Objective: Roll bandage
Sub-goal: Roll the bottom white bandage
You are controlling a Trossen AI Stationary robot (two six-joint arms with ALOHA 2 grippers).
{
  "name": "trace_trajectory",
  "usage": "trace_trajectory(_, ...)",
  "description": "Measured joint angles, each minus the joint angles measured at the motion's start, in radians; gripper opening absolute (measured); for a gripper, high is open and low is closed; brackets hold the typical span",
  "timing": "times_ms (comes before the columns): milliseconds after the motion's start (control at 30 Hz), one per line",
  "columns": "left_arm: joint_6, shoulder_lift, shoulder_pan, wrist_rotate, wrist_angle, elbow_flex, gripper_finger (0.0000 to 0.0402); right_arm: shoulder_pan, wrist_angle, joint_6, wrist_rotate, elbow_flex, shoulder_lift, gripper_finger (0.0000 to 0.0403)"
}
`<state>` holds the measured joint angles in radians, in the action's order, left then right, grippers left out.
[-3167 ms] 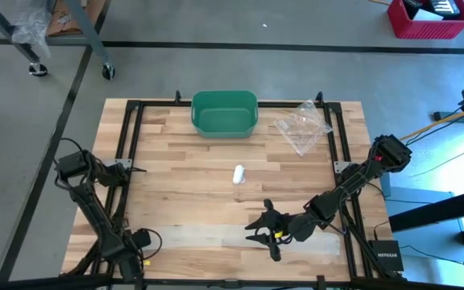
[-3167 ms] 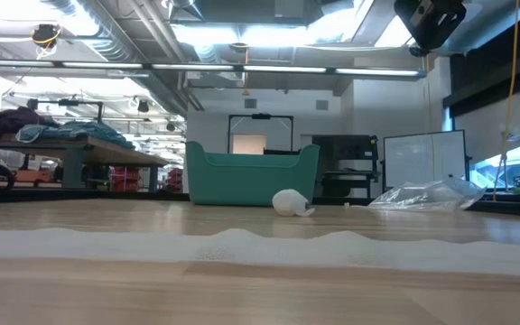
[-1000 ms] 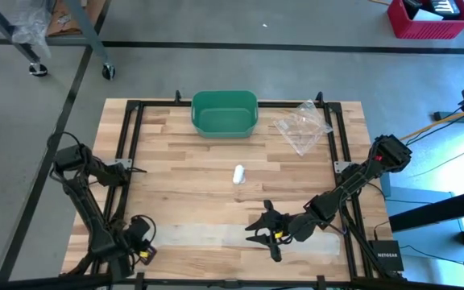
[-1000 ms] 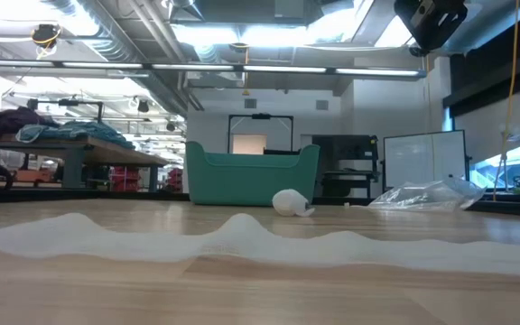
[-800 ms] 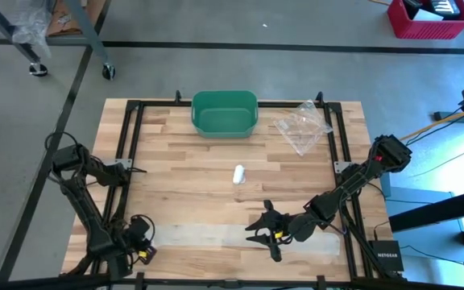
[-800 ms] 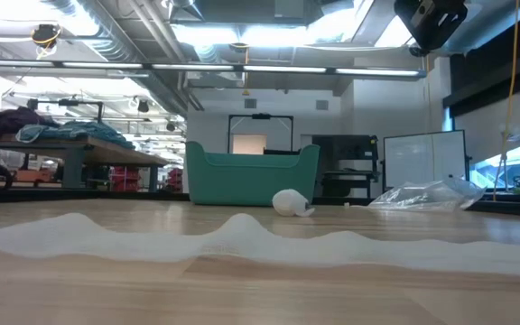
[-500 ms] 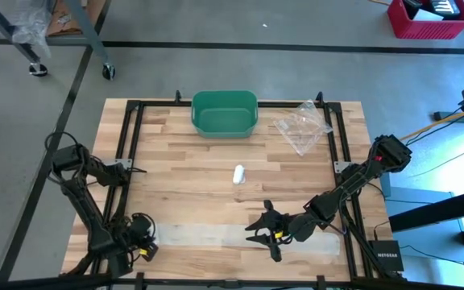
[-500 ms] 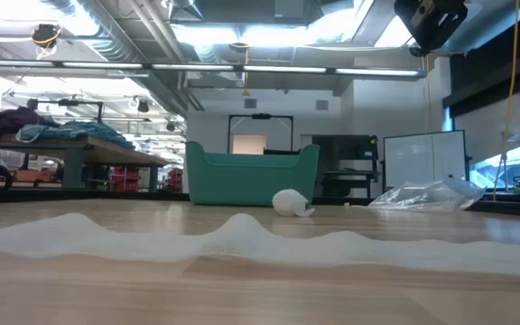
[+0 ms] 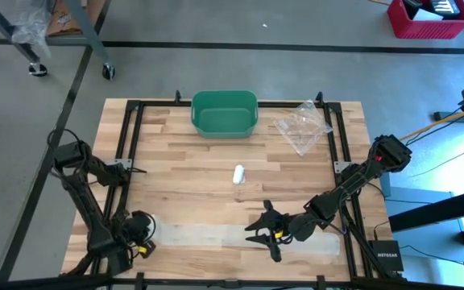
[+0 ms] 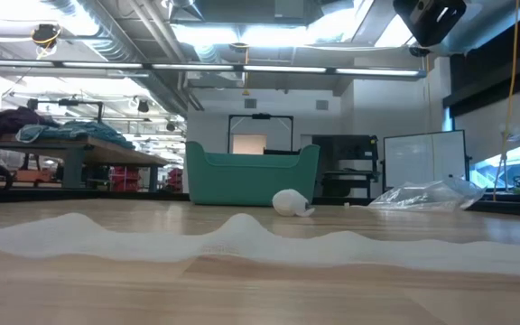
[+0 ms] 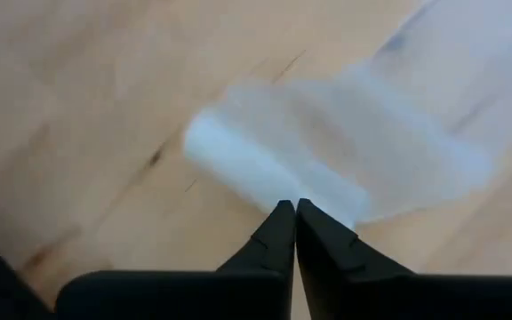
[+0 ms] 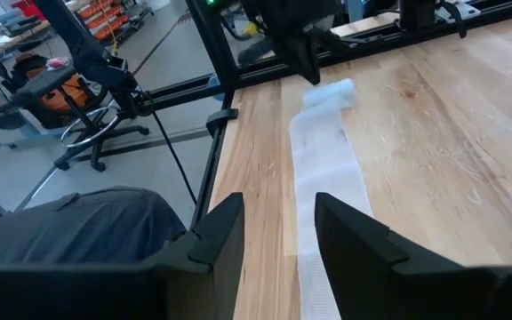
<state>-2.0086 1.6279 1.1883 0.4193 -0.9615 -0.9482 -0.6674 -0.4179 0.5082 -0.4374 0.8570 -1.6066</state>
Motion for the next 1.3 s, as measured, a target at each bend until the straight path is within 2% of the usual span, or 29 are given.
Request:
trace_trajectory(200,0.14,-0.019,-0.032,0.003,-0.25,-0.196,0.0001,0.0,-0.004,0.0,0.0,0.0,0.0,0.0142)
trace_trajectory(333,0.239,-0.021,-0.057,0.003,-0.25,-0.26,0.0008,0.0,-0.004,-0.006,0.0,0.0,0.0,0.0142)
trace_trajectory(600,0.293,-0.021,-0.059,-0.012,-0.223,-0.224,0.0036,0.0,0.001,-0.005,0.002,0.0,0.0,0.0142)
trace_trajectory(733,0.302,-0.02,-0.059,-0.032,-0.223,-0.215,0.0083,0.0,0.001,-0.005,0.003,0.0,0.0,0.0142)
trace_trajectory(867,0.341,-0.02,-0.059,-0.12,-0.186,-0.215,0.0136,0.0,0.001,-0.005,0.003,0.0,0.0,0.0142)
trace_trajectory(967,0.324,-0.02,-0.048,-0.161,-0.112,-0.215,0.0161,0.0,0.001,-0.005,0.003,0.0,0.0,0.0142)
trace_trajectory(1133,0.163,-0.012,-0.015,-0.154,-0.065,-0.216,0.0171,0.0,0.002,-0.005,0.003,0.0,0.0,0.0142)
trace_trajectory(1300,0.158,0.043,0.035,-0.249,0.025,-0.216,0.0163,0.0,0.002,-0.004,0.011,0.0,0.0,0.0142)
